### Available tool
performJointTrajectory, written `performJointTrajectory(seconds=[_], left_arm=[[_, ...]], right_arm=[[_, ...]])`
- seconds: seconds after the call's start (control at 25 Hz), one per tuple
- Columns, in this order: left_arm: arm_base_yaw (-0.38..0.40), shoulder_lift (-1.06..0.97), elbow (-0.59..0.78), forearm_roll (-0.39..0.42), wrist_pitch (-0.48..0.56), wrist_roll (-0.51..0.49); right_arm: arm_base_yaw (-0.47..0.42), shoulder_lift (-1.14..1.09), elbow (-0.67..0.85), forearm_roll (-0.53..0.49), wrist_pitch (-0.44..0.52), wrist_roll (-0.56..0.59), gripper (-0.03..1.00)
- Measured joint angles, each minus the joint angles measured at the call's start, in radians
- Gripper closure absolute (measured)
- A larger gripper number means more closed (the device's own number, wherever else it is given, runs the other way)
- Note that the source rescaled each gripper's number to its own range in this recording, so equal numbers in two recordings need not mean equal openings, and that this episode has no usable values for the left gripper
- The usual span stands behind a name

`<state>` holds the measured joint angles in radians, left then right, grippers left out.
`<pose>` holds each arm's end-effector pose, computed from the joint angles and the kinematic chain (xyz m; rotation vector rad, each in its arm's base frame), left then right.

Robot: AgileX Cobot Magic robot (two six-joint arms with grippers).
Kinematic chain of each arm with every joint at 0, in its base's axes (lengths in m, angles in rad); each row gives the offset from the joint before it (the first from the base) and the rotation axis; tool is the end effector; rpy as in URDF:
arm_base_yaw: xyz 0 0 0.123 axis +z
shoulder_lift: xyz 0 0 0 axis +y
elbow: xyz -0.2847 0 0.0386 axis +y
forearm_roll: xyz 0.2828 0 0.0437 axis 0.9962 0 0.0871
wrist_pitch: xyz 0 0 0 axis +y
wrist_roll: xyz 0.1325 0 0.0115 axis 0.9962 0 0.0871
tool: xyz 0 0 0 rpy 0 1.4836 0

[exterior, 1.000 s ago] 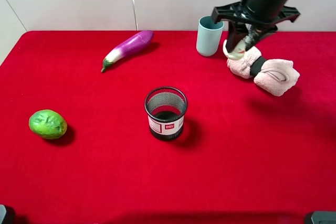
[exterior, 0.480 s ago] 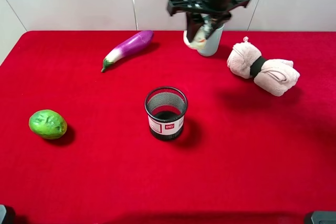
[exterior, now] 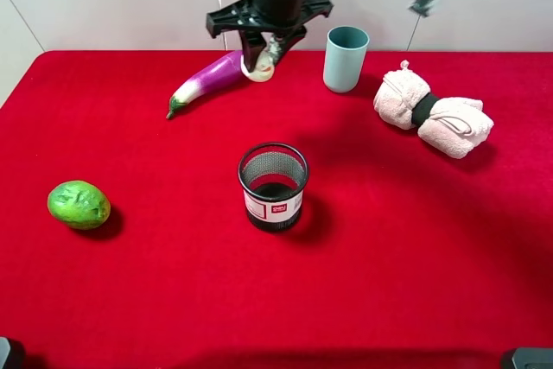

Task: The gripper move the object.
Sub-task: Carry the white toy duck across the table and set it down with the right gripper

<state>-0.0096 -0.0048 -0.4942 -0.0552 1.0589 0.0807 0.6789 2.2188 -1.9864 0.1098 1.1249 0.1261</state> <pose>0.0607 -0.0070 0.2735 0.0946 2.0401 -0.0216 0.4021 0.3413 0.1777 -0.7436 2.7928 0.3129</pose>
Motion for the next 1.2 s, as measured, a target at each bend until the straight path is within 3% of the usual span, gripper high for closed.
performJointTrajectory(seconds=[0.28,1.2], left_arm=[[0.0,0.0,0.0,0.0,0.0,0.0],[0.0,0.0,0.0,0.0,0.0,0.0]], right_arm=[[0.015,0.096,-0.091,-0.001,-0.037,0.0,0.95],[0.018,0.217,-0.1,-0.036,-0.276,-0.001,0.96]])
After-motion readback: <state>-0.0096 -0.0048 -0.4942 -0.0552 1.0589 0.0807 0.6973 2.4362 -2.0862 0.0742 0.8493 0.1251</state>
